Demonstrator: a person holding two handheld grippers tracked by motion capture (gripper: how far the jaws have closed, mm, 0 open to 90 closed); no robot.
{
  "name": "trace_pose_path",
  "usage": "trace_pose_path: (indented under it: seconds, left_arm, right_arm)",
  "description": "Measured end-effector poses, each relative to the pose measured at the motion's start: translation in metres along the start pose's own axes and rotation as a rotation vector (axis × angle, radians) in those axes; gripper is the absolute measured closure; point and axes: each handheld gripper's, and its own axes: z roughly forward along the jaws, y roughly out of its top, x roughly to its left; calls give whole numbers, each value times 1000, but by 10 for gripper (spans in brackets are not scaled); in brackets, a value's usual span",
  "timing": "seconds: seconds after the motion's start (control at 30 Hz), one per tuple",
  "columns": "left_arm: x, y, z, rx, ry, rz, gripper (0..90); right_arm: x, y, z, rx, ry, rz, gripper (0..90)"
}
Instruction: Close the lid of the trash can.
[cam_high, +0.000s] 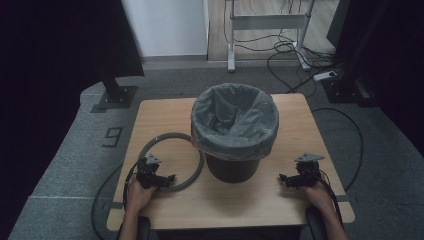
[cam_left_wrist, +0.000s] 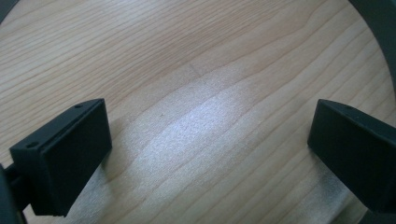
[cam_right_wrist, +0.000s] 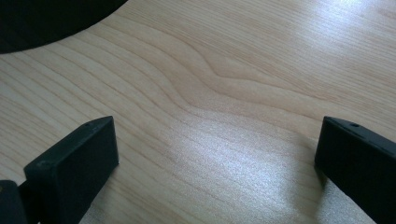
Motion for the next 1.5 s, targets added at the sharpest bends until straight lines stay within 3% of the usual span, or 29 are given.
trace_pose_path:
  seconds: [0.17,0.33,0.57,0.7,0.83,1.03,1.17,1.5]
  left_arm:
    - [0,3,-7,-20,23,-5,0]
    - [7,7,-24,-79,86,-26,0]
    - [26,3,-41,-125,150,-66,0]
    - [37,-5,-41,-111,178,-97,0]
    - [43,-11,-35,-92,174,-126,0]
    - [49,-19,-16,-20,151,-154,0]
    - [51,-19,-16,-13,147,-174,0]
    - [55,-19,-16,-39,208,-245,33]
  right_arm:
    - [0,0,0,0,0,0,0]
    - [0,0,0,0,1,0,0]
    - [0,0,0,0,1,-1,0]
    - [0,0,0,0,1,-1,0]
    - [0,0,0,0,1,-1,0]
    - [0,0,0,0,1,0,0]
    - [0,0,0,0,1,-1,0]
    - [0,0,0,0,1,0,0]
